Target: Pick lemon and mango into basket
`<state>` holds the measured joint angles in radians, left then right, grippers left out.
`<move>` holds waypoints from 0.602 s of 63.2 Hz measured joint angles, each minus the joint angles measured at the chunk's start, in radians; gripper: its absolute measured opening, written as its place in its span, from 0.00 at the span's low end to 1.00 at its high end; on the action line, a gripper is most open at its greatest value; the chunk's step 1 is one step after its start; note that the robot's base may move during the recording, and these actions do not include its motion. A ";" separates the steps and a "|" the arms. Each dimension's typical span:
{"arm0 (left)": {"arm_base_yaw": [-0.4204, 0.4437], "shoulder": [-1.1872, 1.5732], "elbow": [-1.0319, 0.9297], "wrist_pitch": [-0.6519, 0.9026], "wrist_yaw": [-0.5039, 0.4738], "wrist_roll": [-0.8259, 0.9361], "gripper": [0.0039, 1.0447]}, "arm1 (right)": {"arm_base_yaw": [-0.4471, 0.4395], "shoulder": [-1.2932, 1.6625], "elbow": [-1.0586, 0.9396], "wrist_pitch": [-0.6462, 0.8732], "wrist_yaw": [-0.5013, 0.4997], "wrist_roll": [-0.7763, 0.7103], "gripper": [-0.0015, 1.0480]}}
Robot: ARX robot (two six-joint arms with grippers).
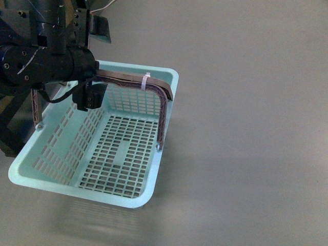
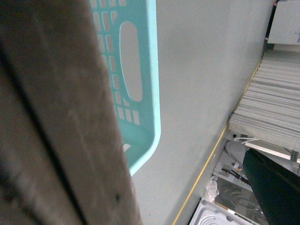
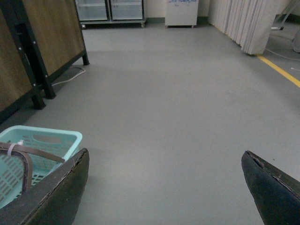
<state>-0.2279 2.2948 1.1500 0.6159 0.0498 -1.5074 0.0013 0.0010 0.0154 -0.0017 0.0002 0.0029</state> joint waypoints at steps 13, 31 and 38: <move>-0.005 0.036 0.073 -0.077 -0.006 0.002 0.57 | 0.000 0.000 0.000 0.000 0.000 0.000 0.92; -0.015 0.042 0.092 -0.116 -0.032 -0.019 0.19 | 0.000 0.000 0.000 0.000 0.000 0.000 0.92; -0.014 -0.014 0.015 -0.090 -0.023 0.007 0.15 | 0.000 0.000 0.000 0.000 0.000 0.000 0.92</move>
<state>-0.2420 2.2807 1.1652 0.5255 0.0269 -1.5002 0.0013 0.0010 0.0154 -0.0017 0.0002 0.0025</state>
